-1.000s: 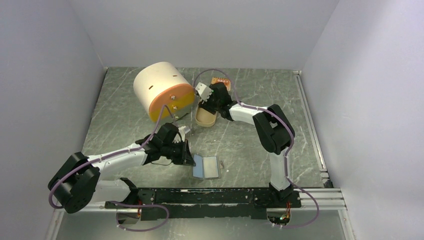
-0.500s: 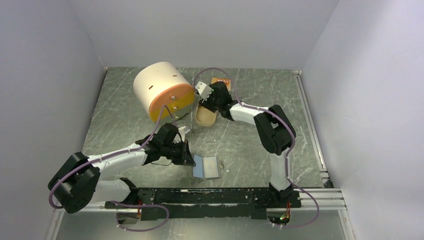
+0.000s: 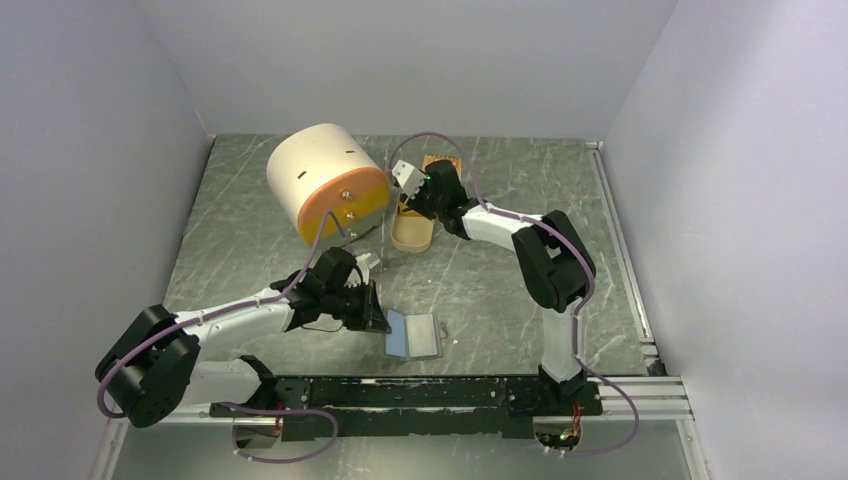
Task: Put the credit cards into the card holder
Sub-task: Pick up the credit card from the storage box.
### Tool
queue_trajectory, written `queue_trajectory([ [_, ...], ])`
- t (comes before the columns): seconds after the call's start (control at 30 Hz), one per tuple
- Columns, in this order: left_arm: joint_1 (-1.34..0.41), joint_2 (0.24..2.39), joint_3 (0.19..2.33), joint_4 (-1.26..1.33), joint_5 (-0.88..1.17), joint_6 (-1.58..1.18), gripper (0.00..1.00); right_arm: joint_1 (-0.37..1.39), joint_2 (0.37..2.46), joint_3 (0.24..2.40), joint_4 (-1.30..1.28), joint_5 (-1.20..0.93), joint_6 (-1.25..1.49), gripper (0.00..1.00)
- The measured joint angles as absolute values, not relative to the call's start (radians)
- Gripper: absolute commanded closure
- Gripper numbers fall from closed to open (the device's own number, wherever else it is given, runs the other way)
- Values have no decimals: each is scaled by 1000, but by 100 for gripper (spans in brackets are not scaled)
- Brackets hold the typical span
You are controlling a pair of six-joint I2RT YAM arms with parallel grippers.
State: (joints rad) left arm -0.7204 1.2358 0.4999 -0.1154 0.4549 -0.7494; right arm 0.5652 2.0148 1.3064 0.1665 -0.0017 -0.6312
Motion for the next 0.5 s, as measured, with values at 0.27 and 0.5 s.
queue_trajectory([
  [0.27, -720, 1236, 491, -98, 458, -757, 91, 544, 1975, 1288, 120, -57, -627, 79],
  [0.5, -720, 1236, 477, -79, 460, -765, 91, 543, 1913, 1277, 69, -144, -631, 99],
])
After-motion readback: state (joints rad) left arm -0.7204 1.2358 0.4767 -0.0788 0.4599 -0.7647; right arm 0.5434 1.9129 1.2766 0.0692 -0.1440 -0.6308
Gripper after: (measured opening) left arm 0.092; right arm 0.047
